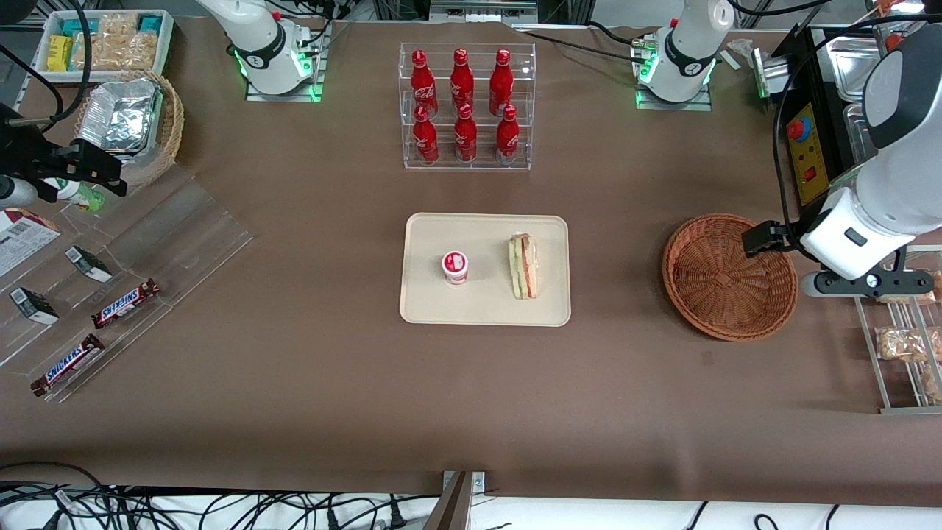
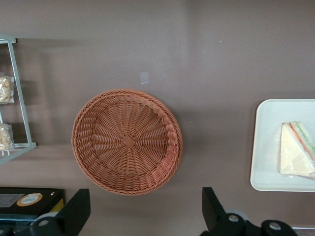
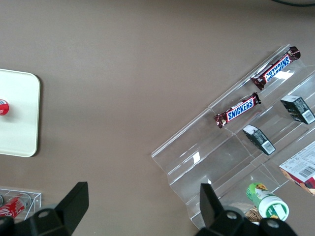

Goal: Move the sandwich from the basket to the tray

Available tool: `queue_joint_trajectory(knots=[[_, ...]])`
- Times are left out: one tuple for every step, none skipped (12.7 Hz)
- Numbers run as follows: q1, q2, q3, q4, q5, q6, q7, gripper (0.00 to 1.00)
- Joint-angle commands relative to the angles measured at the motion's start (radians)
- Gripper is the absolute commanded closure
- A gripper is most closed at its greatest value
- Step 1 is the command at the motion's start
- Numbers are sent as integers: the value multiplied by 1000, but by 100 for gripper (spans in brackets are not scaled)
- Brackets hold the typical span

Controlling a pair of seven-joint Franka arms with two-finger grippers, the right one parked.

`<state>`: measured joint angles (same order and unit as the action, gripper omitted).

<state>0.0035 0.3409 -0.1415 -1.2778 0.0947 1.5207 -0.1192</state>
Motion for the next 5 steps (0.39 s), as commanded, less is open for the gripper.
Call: queue_joint_trajectory(knots=[[4, -5, 40, -8, -55, -7, 97, 0], [6, -2, 60, -8, -73, -5, 117, 0], [15, 3, 69, -9, -102, -5, 142, 0], [15, 4, 71, -9, -113, -4, 168, 0], [15, 4, 71, -11, -115, -4, 177, 0]])
